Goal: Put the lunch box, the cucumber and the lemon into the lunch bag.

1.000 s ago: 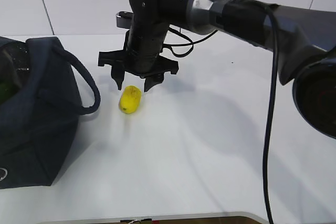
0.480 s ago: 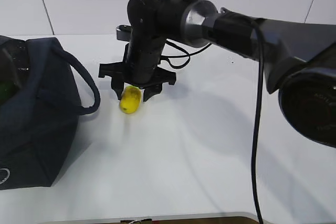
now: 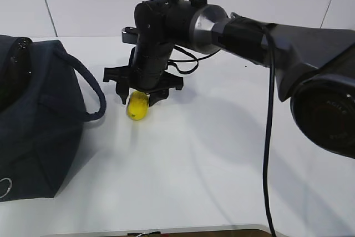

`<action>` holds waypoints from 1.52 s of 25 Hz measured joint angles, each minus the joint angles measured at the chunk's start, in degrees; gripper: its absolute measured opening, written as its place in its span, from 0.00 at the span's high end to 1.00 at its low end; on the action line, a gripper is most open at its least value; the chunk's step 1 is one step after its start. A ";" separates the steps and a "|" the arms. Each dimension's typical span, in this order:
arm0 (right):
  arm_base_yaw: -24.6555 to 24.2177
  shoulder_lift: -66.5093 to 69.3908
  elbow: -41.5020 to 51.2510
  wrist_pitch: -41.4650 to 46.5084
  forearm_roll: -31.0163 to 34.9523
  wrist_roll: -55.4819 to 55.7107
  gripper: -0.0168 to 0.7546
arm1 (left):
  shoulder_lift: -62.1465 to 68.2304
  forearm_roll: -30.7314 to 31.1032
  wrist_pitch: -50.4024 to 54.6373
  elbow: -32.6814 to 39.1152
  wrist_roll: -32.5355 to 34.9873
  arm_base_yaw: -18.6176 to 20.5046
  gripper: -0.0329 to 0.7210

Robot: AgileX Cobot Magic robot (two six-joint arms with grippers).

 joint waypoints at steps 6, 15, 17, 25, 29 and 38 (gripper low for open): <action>0.00 0.00 0.00 -1.12 0.00 -0.10 0.36 | 0.00 -2.34 0.00 0.00 1.74 0.00 0.95; 0.00 0.00 0.00 -1.22 -1.11 -0.10 0.41 | 0.00 -6.03 0.13 0.00 4.54 0.00 0.95; 0.00 0.00 0.00 -1.22 -1.27 -0.10 0.47 | 0.08 -6.15 0.13 0.00 4.64 0.00 0.95; 0.00 0.00 0.00 -1.22 -1.76 -0.10 0.52 | 0.08 -6.35 0.39 0.00 4.88 0.00 0.95; 0.00 0.12 -1.87 2.43 -3.53 -0.25 0.52 | 0.08 -6.35 0.39 0.00 4.88 0.00 0.95; 0.00 0.69 -16.11 11.36 -5.48 -5.53 0.52 | 0.08 -6.35 0.39 0.00 5.09 0.00 0.95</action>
